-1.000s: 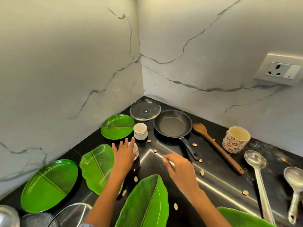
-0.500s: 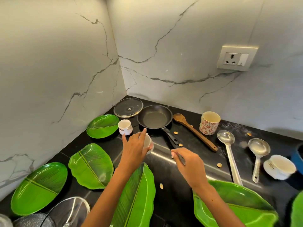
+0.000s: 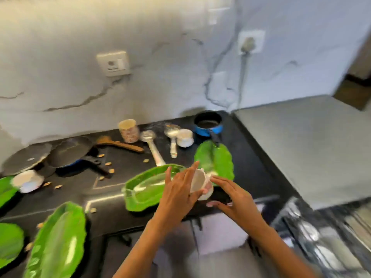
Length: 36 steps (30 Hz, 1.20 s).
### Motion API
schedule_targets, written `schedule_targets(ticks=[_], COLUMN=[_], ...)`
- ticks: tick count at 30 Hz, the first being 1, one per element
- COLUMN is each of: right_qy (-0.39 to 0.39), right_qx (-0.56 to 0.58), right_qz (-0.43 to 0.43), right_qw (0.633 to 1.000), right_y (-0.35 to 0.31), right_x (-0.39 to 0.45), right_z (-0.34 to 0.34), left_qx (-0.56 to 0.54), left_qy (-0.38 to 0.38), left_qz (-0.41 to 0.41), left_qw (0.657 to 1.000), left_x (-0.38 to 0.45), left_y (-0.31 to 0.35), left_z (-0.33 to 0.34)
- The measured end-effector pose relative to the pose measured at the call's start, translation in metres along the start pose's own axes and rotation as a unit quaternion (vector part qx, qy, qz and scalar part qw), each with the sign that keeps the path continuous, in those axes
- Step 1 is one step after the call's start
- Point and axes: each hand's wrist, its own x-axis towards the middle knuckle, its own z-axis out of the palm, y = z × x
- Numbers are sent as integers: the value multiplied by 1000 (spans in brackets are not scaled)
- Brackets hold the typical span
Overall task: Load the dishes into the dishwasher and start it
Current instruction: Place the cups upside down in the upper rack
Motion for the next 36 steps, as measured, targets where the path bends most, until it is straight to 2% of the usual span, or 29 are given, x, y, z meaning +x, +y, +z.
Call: schedule_targets(ticks=[4, 10, 13, 17, 20, 24, 30, 36], right_qy=[49, 154, 185, 235, 212, 129, 36, -10], right_qx=[-14, -88, -148, -212, -236, -242, -262, -271], right_qz=[127, 254, 305, 415, 488, 552, 610, 628], right_qw=[991, 951, 922, 853, 813, 788, 747, 729], right_y=[36, 85, 114, 158, 186, 231, 267, 288], right_x=[-105, -244, -305, -377, -401, -422, -431, -425], right_z=[-75, -153, -170, -177, -173, -161, -139, -129], left_qx=[-117, -242, -223, -141, -91, -46, -41, -32], left_qy=[-78, -194, -235, -258, -292, -326, -309, -312], left_qz=[87, 199, 267, 363, 410, 430, 425, 421], left_qw=[986, 930, 908, 884, 860, 840, 850, 851], left_x=[3, -4, -20, -69, -113, -156, -175, -183], left_y=[106, 241, 281, 302, 300, 297, 284, 283], left_z=[70, 171, 229, 307, 354, 400, 419, 422])
